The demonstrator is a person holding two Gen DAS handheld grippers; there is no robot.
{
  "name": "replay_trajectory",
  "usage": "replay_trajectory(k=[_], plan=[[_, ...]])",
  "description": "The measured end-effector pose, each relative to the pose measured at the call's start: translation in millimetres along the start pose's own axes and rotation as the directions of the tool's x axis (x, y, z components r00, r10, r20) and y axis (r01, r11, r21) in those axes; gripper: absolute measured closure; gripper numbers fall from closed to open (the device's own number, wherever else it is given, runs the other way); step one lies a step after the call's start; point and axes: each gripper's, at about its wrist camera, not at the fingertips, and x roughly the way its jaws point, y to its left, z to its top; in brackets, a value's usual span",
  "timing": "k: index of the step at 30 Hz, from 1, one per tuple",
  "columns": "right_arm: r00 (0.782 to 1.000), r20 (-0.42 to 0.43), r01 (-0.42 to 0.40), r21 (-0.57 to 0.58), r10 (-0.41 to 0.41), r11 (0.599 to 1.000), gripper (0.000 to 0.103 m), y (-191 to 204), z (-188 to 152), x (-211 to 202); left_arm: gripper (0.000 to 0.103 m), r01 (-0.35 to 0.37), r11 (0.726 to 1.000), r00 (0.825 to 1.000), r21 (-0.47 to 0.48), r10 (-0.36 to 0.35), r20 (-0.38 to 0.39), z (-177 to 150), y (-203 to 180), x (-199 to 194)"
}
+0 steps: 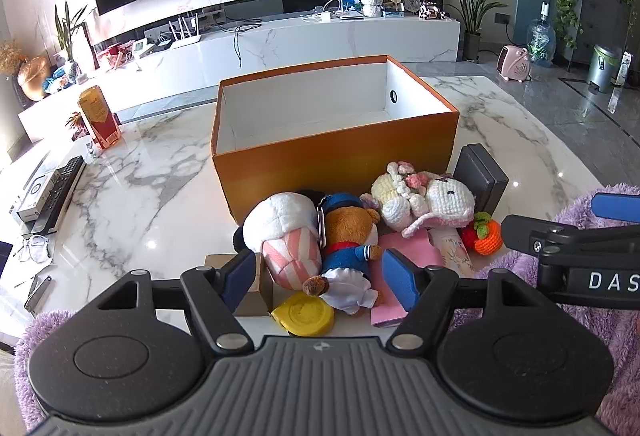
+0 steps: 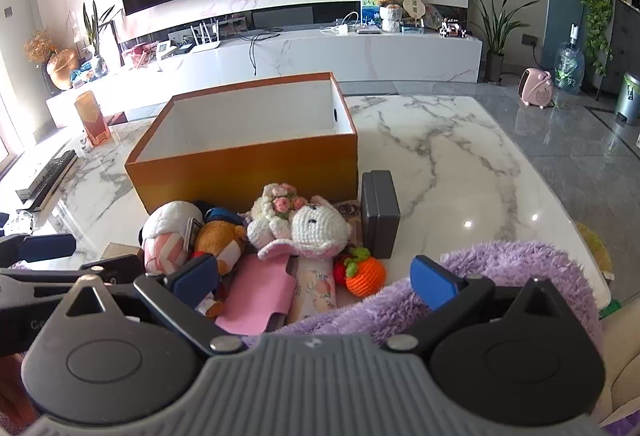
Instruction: Organize objects
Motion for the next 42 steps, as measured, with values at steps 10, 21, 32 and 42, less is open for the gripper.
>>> replay_trajectory(k=[10, 21, 32, 42], plan=[[1.000, 0.004, 0.004, 0.016, -0.004, 1.000, 0.001, -2.4, 1.7, -0.4, 0.019, 0.004, 1.000, 1.000, -0.031, -0.004, -0.019, -0.8, 3.0, 0.8], [1.000, -0.009, -0.011, 0.011, 0.011, 1.000, 0.001, -0.2, 1.1, 0.7, 0.019, 0.014, 1.000, 0.999, -0.016, -0.015, -0.034, -2.4, -0.4, 1.8], [1.000, -0.009, -0.018, 0.029, 0.019, 0.999, 0.001, -3.3, -0.3, -0.3, 0.019, -0.004, 1.000, 0.998, -0.008, 0.004, -0.055, -2.3, -2.6, 3.2], [0.999, -0.029, -0.039, 0.029, 0.039, 0.999, 0.001, -2.6, -1.6, 5.8, 0.019, -0.021, 1.000, 0.997, -0.016, 0.019, -0.081, -4.1, -1.3, 6.7]])
